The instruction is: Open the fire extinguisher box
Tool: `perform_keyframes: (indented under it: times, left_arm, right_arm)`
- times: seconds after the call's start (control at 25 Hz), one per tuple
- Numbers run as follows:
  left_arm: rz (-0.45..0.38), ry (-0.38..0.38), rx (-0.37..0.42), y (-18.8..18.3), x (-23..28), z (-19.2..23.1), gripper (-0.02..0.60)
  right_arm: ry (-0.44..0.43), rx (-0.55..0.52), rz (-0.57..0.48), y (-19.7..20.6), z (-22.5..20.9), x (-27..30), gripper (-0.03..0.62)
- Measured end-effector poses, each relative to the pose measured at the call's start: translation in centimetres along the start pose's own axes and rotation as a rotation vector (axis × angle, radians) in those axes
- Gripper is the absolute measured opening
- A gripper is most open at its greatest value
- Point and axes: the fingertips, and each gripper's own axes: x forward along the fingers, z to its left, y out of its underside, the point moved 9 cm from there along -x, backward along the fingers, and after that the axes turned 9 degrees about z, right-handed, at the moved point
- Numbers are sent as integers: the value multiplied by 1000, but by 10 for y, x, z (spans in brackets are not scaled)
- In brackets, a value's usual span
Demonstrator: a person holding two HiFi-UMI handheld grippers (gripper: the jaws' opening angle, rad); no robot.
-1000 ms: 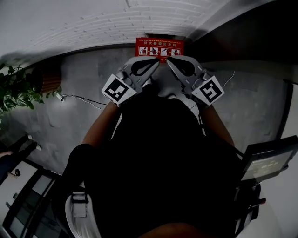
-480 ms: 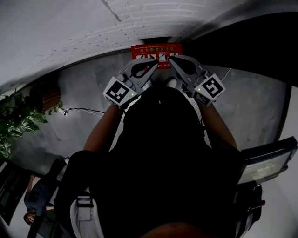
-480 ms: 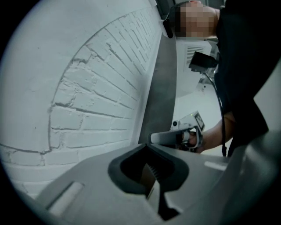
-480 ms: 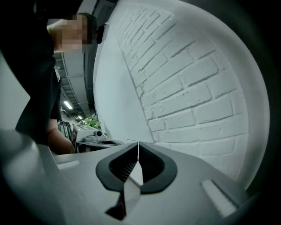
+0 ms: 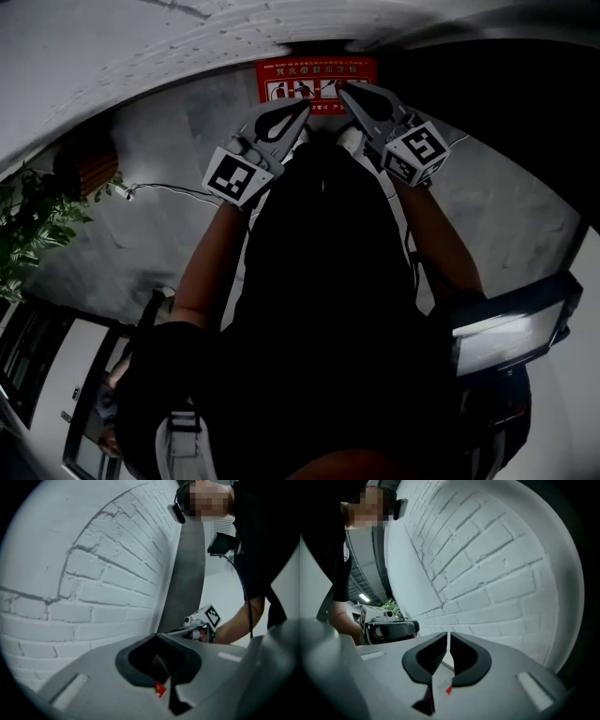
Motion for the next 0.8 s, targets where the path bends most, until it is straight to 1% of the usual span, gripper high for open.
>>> perform_keyframes:
  times: [0.12,0.2,0.36,0.48,0.56,0.68,0.8]
  left_arm:
    - [50,-19,-30,45,25,10,3]
    - [52,-28,-47,68,35,13,3]
    - [67,-17,-58,109,52,17,3]
    - [88,-11,-75,133,66,23,3]
    - [107,-10,-66,146,78,28,3]
    - [153,4,-35,168,97,32,3]
    - [209,7,6,193,111,36,3]
  right_arm:
    - [16,99,0,44,-25,21,17]
    - [44,167,-2,71,-35,29,18]
    - [125,344,-10,125,-50,32,39]
    - [185,442,-3,166,-65,31,54]
    - [218,489,6,190,-75,31,54]
    - [270,543,14,222,-86,31,71]
    - [296,597,10,254,-92,39,85]
